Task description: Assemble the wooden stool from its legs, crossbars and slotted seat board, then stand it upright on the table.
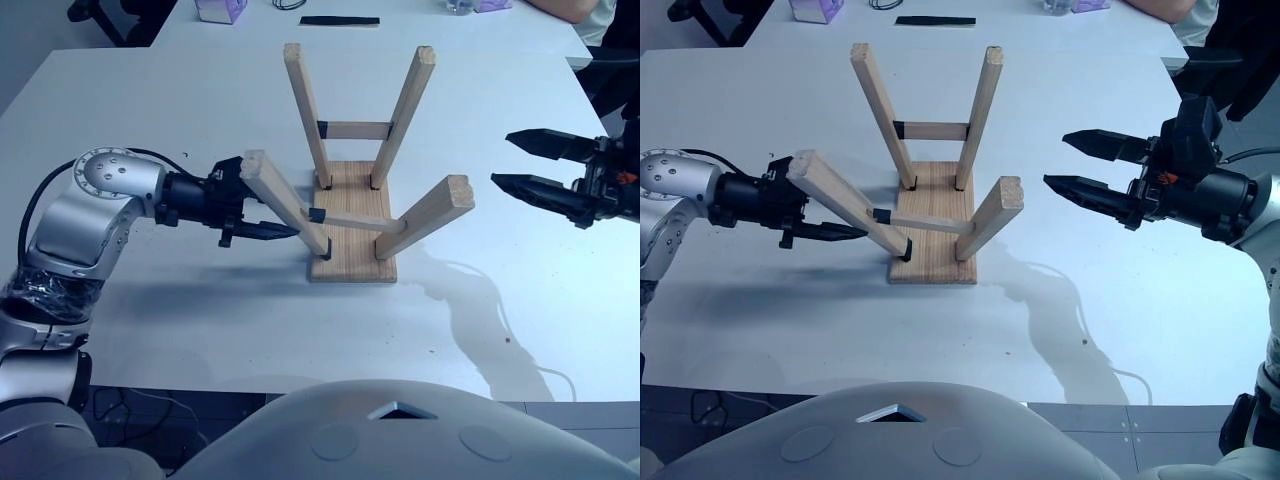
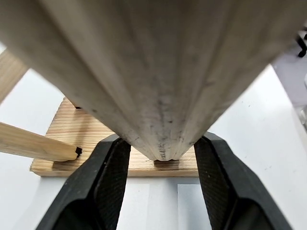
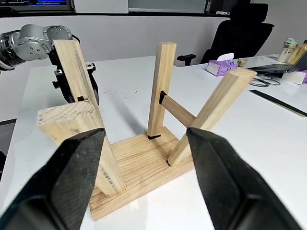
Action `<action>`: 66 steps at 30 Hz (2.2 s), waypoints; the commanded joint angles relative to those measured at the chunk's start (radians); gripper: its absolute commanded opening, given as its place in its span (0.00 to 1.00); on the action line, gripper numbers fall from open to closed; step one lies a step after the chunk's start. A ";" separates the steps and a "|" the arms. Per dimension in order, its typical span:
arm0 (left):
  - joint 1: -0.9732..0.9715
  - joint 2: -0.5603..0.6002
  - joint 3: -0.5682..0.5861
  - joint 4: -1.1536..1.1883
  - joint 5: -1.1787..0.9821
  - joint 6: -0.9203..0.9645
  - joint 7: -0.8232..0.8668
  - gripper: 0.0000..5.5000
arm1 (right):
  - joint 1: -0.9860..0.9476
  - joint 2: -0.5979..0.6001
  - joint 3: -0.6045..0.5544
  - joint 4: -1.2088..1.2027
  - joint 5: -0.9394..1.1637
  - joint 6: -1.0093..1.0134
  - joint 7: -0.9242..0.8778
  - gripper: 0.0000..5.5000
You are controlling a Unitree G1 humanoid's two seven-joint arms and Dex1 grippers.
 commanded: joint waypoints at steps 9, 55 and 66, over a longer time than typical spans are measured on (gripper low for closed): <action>-0.003 -0.030 -0.125 0.074 0.163 0.116 0.127 0.37 | -0.121 0.041 0.009 -0.117 0.147 0.015 -0.131 0.57; -0.042 -0.130 -0.102 -0.052 0.092 0.404 0.336 0.37 | -0.225 0.738 0.718 -0.062 -0.159 -0.094 -0.854 0.57; 0.004 -0.110 -0.105 -0.060 0.098 0.394 0.337 0.37 | -0.315 0.187 0.134 0.405 -0.227 -0.287 -0.914 0.57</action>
